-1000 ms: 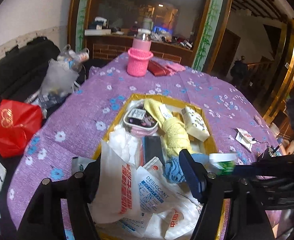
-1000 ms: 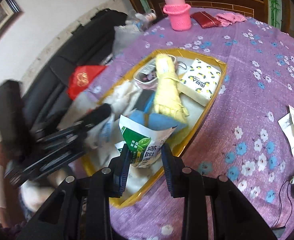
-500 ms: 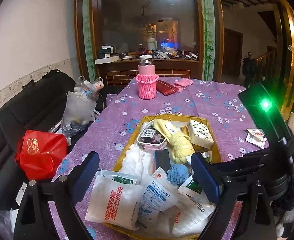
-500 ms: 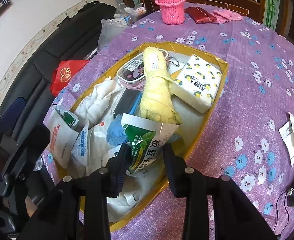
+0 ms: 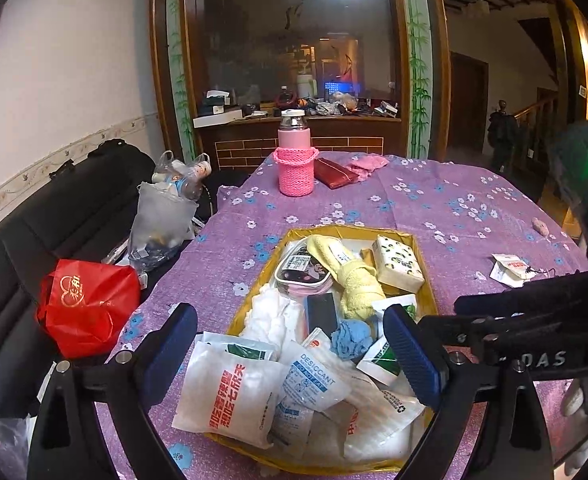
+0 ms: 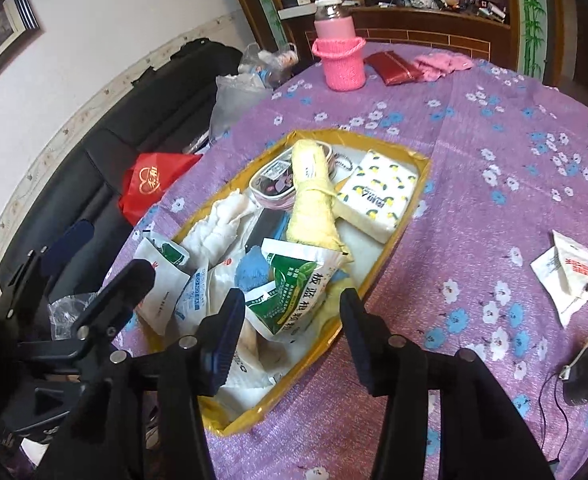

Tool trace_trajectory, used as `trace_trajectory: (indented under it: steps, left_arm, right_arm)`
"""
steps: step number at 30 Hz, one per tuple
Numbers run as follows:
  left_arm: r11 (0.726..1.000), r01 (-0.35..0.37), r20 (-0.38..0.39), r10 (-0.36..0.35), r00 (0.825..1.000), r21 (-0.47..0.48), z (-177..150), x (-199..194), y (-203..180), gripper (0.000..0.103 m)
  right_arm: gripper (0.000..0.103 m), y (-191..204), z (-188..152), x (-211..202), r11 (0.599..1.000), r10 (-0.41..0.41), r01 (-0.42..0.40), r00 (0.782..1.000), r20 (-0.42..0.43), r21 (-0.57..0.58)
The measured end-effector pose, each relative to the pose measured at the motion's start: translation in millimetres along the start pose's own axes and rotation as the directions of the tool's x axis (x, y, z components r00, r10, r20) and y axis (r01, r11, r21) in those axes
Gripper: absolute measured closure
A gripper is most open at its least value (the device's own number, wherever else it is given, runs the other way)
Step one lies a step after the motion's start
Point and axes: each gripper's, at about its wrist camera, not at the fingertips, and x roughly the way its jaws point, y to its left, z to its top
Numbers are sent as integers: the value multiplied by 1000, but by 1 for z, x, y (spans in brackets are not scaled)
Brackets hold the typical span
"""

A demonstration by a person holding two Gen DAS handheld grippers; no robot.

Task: Organize soft objects

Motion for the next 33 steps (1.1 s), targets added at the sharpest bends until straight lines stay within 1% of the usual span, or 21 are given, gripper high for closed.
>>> trace_trajectory:
  steps: [4,7,8,9,11,13,17,24,31,33]
  left_arm:
    - [1000,-5,2,5,1000,15,0,-4,-7,4]
    - [999,-8,0,8,1000,31,0,-7,-14,3]
    - [999,-10,0,10,1000,37,0,-7,-16,2]
    - [999,-18,-2,18,1000,44,0,-8,-19,1]
    - [997,-42,-6,43,999,59,0,-8,-24,0]
    - [995,-63,-11,64,998,82,0,-8,-31,0]
    - [991,-67,-21,70,997,118,-2,-8,-46,0]
    - [978,-68,-12,71,997,195,-3,-15,-77,0]
    - [968,-40,-15,46,999,248,-4,-18,-109,0]
    - [973,-28,26,23,999,227,-2,-27,-113,0]
  right_arm:
    - [47,-7,-6,-12,1000,-2,2,1000,27,11]
    - [40,-15,-13,-23,1000,-8,7,999,50,22]
    - [37,-18,-16,-27,1000,-14,12,998,60,25]
    - [33,-21,-19,-30,999,-19,17,998,67,29]
    - [30,-27,-27,-37,999,-26,23,996,82,38]
    - [30,-35,-34,-43,999,-32,28,995,90,47]
    - [28,-51,-48,-55,996,-55,47,992,111,69]
    - [24,-86,-75,-80,989,-96,76,983,156,130]
    - [23,-121,-98,-98,977,-127,91,976,179,195]
    - [23,-126,-102,-102,976,-132,94,973,187,198]
